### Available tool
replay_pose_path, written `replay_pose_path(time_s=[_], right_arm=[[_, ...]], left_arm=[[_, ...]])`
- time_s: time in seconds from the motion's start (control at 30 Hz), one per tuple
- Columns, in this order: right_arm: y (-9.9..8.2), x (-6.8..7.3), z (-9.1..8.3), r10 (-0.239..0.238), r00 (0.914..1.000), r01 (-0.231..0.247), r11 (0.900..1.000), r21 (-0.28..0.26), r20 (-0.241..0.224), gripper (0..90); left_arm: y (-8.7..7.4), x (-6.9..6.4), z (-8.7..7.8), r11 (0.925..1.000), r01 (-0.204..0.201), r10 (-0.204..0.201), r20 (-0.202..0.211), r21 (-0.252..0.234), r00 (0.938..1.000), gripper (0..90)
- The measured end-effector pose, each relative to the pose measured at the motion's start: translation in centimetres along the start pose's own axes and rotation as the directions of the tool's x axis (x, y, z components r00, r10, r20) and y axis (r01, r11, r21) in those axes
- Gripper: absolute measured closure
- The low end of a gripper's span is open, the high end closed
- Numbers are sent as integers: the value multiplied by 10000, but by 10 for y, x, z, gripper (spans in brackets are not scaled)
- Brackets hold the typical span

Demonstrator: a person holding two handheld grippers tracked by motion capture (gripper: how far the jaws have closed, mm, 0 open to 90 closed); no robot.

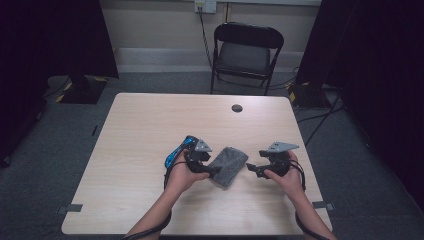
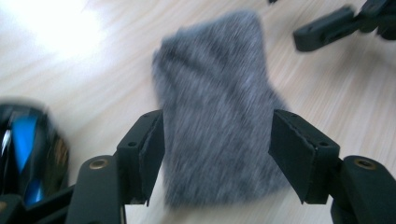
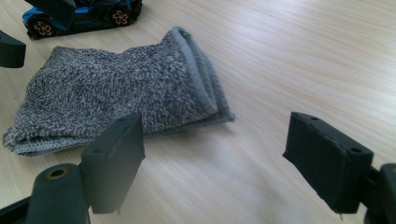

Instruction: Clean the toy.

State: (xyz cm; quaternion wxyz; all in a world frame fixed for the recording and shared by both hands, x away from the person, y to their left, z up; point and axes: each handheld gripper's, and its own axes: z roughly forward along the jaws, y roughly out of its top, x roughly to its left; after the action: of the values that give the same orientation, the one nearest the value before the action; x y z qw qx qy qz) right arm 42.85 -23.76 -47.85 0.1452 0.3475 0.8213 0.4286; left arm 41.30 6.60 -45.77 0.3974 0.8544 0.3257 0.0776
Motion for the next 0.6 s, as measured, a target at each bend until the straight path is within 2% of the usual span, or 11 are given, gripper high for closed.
replay_pose_path(time_s=[0.07,0.13,0.2,0.27,0.4,0.53,0.57,0.6], right_arm=[[2,3,4,-94,10000,94,9999,77,-26,187],[3,4,8,-136,9999,136,9998,143,-19,185],[4,3,11,-113,9999,114,9999,73,-103,185],[4,2,14,-137,9999,138,9998,124,-91,186],[4,-5,22,102,9999,-101,9998,143,-13,186],[5,-13,31,251,9997,-252,9995,208,28,188],[6,-15,34,292,9996,-293,9992,262,44,189],[7,-16,36,298,9995,-301,9991,292,117,190]], left_arm=[[-6,2,2,9997,173,-175,123,167,9998,348],[-11,1,6,9990,369,-380,481,233,9981,348],[-14,0,9,9993,205,-223,608,298,9979,345],[-15,-3,10,9992,338,-355,802,227,9961,344],[-15,-16,12,9995,205,-236,1239,260,9920,352],[-16,-33,19,9996,31,-80,1745,280,9846,354],[-16,-33,19,9996,31,-80,1745,280,9846,356],[-14,-42,24,9996,-126,75,1888,258,9820,356]])
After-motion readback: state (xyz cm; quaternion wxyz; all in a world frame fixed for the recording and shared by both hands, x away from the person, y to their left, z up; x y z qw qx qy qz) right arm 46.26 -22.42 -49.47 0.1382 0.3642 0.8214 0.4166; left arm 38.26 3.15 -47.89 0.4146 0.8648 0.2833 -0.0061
